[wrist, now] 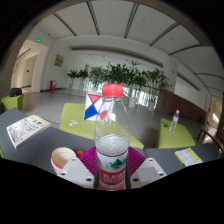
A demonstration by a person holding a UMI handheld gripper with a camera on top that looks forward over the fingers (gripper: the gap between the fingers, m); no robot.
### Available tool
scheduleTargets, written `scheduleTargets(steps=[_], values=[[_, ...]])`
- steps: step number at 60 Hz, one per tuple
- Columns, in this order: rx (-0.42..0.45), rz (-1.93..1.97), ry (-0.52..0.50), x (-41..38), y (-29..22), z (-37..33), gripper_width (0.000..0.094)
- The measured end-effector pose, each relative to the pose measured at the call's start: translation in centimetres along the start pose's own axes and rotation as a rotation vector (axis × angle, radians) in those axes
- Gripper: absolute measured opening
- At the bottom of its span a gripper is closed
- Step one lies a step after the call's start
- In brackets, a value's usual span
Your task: Pour water
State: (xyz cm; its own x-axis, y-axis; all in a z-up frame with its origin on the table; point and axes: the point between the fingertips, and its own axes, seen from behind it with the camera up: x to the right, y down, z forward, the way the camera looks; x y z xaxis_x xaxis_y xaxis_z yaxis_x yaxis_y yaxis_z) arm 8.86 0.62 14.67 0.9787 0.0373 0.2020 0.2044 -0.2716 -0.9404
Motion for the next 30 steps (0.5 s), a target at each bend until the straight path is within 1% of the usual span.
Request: scheduleTargets(steps=[4,5,7,14,16,22,26,27,30], values=[[-0.033,0.028,-0.017,0.1,2.1,0.6,0.0349],[-0.041,0.036,-0.015,-1.4,2.3,1.1,0.0349],[-0.051,0.056,-0.022,-0.4,4.2,1.5,0.0348],[-0.079,0.119,-0.029,-0.1,7.0,2.3,0.0352],[-0.043,0.132,-0.026,0.0,6.7,2.4,0.035],[-0.021,0.159,-0.027,0.5,7.3,2.0,0.0355],[-0.012,0.165,-0.027,0.4,6.9,1.7,0.0484],[-0.014,0.167,-0.028,0.4,7.0,1.7,0.0501],[-0.045,0.189,-0.027,0.4,7.2,1.4,0.0567]])
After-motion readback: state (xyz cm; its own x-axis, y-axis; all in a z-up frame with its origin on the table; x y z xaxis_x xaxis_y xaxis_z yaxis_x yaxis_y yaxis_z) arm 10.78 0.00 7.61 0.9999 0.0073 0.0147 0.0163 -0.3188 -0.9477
